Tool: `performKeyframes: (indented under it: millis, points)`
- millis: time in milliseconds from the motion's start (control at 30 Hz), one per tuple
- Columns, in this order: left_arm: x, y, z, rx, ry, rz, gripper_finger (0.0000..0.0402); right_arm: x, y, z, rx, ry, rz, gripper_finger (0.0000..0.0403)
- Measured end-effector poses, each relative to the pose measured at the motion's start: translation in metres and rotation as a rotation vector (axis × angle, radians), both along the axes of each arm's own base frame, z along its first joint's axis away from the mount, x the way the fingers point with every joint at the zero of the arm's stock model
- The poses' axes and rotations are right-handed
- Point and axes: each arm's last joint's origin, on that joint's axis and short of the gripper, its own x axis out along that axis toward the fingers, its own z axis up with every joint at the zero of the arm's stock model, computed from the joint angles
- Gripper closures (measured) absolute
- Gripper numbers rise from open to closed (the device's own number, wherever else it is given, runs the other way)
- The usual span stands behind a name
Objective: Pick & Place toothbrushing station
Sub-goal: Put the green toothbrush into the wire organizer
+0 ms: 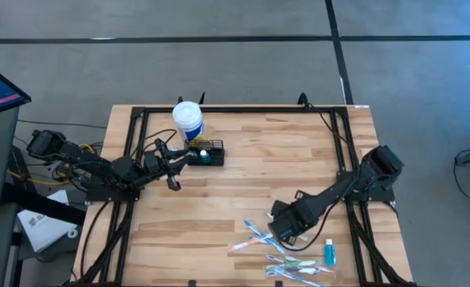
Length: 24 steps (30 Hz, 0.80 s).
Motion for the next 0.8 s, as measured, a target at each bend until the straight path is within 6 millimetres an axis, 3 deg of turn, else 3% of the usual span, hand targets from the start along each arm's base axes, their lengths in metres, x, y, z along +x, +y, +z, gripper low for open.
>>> performKeyframes:
  millis: [500, 800]
  points:
    - [0.0, 0.0, 0.0, 0.0, 0.001, 0.0, 0.0321, -0.023, 0.023, -0.028, 0.096, 0.012, -0.069, 0.0284]
    - [0.0, 0.0, 0.0, 0.001, 0.001, 0.0, 0.0321, -0.024, 0.027, -0.029, 0.104, -0.013, -0.068, 0.0284]
